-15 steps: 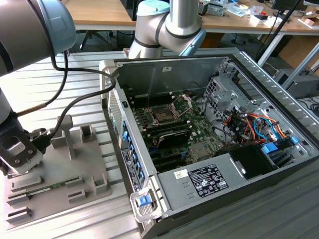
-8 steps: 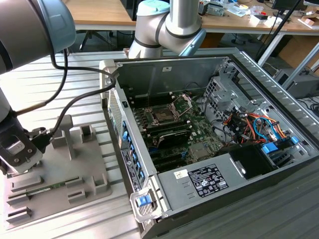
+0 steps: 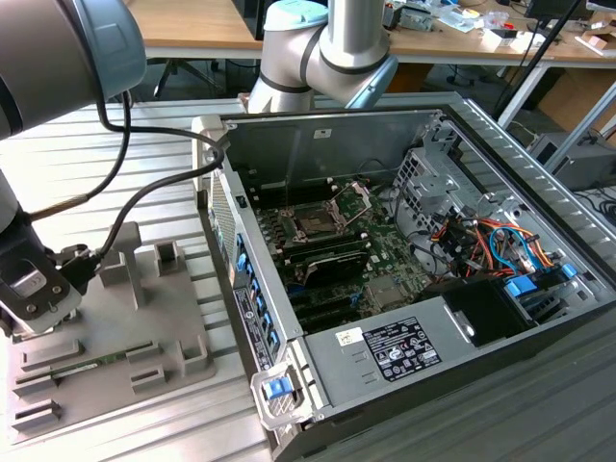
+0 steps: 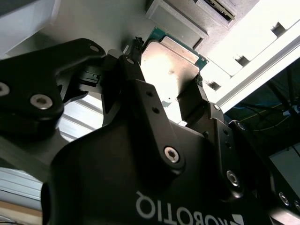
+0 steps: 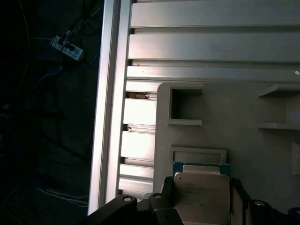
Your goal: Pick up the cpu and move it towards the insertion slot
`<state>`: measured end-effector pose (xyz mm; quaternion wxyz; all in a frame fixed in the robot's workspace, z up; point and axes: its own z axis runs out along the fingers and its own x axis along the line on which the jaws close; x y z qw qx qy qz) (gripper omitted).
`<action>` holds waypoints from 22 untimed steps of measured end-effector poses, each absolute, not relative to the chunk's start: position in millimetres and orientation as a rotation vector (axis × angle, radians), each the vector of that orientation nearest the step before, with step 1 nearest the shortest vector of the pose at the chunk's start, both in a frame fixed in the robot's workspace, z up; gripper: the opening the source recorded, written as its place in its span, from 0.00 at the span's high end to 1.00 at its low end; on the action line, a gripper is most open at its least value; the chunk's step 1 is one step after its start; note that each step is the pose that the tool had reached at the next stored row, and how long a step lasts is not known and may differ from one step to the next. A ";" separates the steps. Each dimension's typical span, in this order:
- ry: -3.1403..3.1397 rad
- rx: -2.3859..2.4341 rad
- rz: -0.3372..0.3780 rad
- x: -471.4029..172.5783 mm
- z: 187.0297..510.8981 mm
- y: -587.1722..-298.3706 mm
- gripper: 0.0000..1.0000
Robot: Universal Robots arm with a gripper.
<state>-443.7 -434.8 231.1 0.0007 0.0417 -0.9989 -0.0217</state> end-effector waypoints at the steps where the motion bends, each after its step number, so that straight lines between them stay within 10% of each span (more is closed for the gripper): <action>1: -3.137 0.131 -0.068 -443.7 231.4 -434.9 0.45; 22: -3.137 0.131 -0.068 -443.7 237.2 -434.8 0.45</action>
